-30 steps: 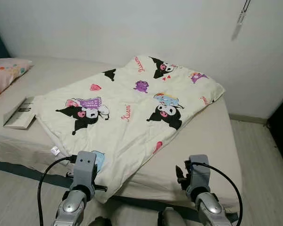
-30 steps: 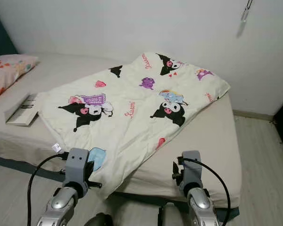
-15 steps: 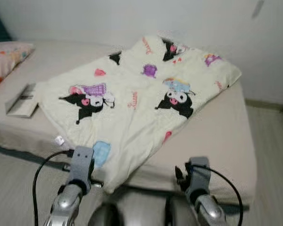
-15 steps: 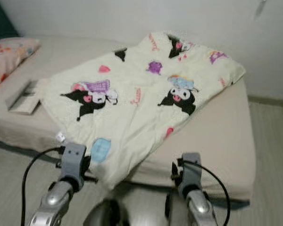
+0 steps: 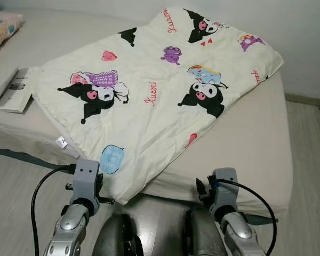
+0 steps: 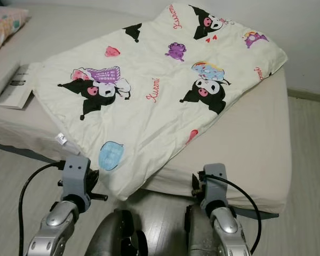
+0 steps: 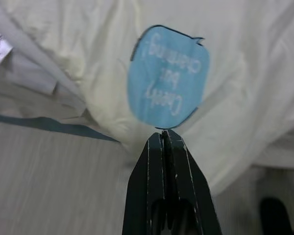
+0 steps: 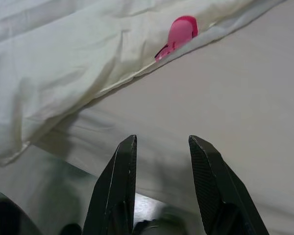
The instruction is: Clean up the room
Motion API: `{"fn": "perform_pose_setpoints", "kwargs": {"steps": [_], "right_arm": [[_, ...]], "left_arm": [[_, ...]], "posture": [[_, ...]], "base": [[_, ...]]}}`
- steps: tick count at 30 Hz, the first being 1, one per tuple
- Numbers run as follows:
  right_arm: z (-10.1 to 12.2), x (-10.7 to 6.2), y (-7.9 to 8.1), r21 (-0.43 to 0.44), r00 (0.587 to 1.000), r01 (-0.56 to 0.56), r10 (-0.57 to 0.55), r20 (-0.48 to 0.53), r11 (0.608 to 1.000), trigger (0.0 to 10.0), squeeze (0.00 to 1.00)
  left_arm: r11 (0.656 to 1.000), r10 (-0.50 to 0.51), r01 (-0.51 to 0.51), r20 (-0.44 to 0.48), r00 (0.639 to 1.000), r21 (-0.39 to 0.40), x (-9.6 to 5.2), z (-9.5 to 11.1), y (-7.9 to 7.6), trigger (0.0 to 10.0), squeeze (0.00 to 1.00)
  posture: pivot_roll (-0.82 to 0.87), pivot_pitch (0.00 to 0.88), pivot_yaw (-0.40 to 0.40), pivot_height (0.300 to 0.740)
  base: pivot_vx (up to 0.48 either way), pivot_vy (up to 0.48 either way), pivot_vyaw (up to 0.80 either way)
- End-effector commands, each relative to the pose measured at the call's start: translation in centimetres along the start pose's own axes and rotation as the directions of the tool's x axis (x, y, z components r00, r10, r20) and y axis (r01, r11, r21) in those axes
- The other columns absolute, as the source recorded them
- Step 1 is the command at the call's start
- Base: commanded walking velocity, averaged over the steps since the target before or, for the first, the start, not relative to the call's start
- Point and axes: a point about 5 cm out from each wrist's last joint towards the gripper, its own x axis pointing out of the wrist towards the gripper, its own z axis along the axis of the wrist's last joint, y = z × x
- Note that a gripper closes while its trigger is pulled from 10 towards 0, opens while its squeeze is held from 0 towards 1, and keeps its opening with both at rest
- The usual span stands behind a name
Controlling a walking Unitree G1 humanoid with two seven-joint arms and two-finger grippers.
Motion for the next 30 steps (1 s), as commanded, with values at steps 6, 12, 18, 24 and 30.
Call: {"fn": "perform_pose_setpoints", "kwargs": {"steps": [6, 12, 18, 24, 30], "right_arm": [[0.8, -0.5, -2.2, -0.071, 0.999, 0.039, -0.037, 0.026, 0.997, 10.0, 0.00], [0.8, -0.3, -2.5, -0.073, 1.000, 0.025, -0.023, 0.020, 0.997, 10.0, 0.00], [0.9, 0.2, -2.1, -0.040, 1.000, 0.000, 0.001, 0.016, 0.999, 10.0, 0.00], [1.0, 0.5, -1.8, -0.025, 1.000, -0.005, 0.006, 0.024, 1.000, 10.0, 0.00], [0.9, 0.4, -1.7, -0.024, 1.000, -0.004, 0.005, 0.020, 1.000, 10.0, 0.00]], "left_arm": [[0.996, 0.080, -0.082, -0.061, 0.995, -0.028, -1.3, -2.2, 0.2, 10.0, 0.00], [0.994, 0.104, -0.105, -0.068, 0.992, -0.015, -2.2, -2.5, 1.0, 10.0, 0.00], [0.992, 0.125, -0.126, -0.066, 0.990, -0.007, -2.5, -2.4, 1.6, 10.0, 0.00], [0.993, 0.119, -0.119, -0.062, 0.991, 0.003, -2.5, -2.2, 1.5, 10.0, 0.00], [0.994, 0.114, -0.113, -0.060, 0.992, 0.006, -2.4, -2.1, 1.5, 10.0, 0.00]], "posture": [[-0.13, 0.368, -0.070, 0.635], [-0.11, 0.364, -0.076, 0.635], [-0.10, 0.363, -0.069, 0.625], [-0.09, 0.365, -0.056, 0.600], [-0.09, 0.369, -0.050, 0.600]], "base": [[0.000, 0.000, 0.00], [0.000, 0.000, 0.00], [0.000, 0.000, 0.00], [0.000, 0.000, 0.00], [0.000, 0.000, 0.00]]}}
